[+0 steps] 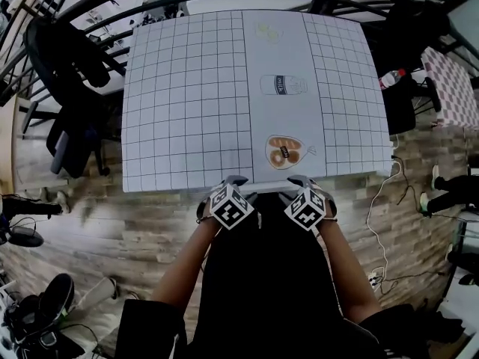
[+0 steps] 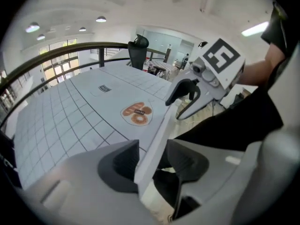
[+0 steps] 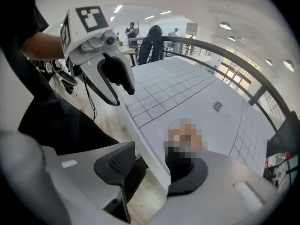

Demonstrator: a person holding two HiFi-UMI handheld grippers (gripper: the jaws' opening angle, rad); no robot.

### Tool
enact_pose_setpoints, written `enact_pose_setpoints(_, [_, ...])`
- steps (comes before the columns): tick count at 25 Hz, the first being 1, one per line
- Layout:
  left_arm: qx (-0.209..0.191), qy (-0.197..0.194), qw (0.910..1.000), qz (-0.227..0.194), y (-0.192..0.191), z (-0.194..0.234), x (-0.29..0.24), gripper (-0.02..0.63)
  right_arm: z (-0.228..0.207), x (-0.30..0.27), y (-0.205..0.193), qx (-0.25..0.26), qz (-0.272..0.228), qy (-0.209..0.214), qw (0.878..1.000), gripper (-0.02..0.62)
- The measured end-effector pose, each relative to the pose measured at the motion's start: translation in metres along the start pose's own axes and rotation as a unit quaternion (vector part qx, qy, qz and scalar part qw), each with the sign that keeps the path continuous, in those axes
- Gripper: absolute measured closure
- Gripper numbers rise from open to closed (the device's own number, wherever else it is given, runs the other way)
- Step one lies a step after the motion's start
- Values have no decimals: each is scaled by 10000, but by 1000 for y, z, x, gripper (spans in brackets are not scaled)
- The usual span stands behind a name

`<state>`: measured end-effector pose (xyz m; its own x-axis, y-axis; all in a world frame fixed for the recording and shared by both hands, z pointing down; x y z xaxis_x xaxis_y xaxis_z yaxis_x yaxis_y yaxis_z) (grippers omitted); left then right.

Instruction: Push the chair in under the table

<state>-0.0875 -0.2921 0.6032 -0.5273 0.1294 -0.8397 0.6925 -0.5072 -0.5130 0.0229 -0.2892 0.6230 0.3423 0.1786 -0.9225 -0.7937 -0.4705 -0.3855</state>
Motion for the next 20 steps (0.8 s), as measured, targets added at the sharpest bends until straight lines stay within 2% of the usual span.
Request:
enact_pose_setpoints(2, [-51, 429, 9989, -194, 3, 2, 20, 419, 2, 19, 6, -437, -199, -14, 9988, 390])
enact_pose_setpoints(4, [58, 791, 9956, -497, 9, 5, 43, 426, 5, 39, 19, -943, -478, 38, 9944, 383])
enact_pose_setpoints(7, [448, 1136, 9871, -1040, 21, 8, 63, 428, 0, 59, 37, -1627, -1250, 92, 9787, 380])
enact_pose_setpoints(9, [671, 1313, 9786, -1434, 25, 3, 70, 428, 0, 68, 42, -1880, -1800, -2, 9655, 382])
enact_pose_setpoints(11, [705, 1483, 9684, -1877, 40, 1, 88, 430, -6, 92, 55, -1786, -2247, -416, 9570, 393])
enact_pose_setpoints(14, [485, 1686, 9500, -2582, 84, 0, 129, 458, -26, 149, 85, -1383, -2887, -1250, 9391, 467])
enact_pose_setpoints(17, [358, 1733, 9302, -3217, 117, -7, 161, 487, -34, 190, 101, -1437, -3454, -1534, 9146, 511])
enact_pose_setpoints(20, [353, 1712, 9165, -3598, 137, -13, 181, 526, -38, 216, 109, -1581, -3770, -1694, 8968, 562])
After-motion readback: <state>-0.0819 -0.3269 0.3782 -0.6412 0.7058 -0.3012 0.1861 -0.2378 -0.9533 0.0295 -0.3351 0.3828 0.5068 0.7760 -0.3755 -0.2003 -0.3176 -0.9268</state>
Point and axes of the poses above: the fingertips, and each gripper's own axes: x backward along the fingers, z to its left, y out of its top, the point moved 2 cm from there along x, backward along the fingers, and after that the axes turned 2 degrees about -x, right-handed, at the moved point
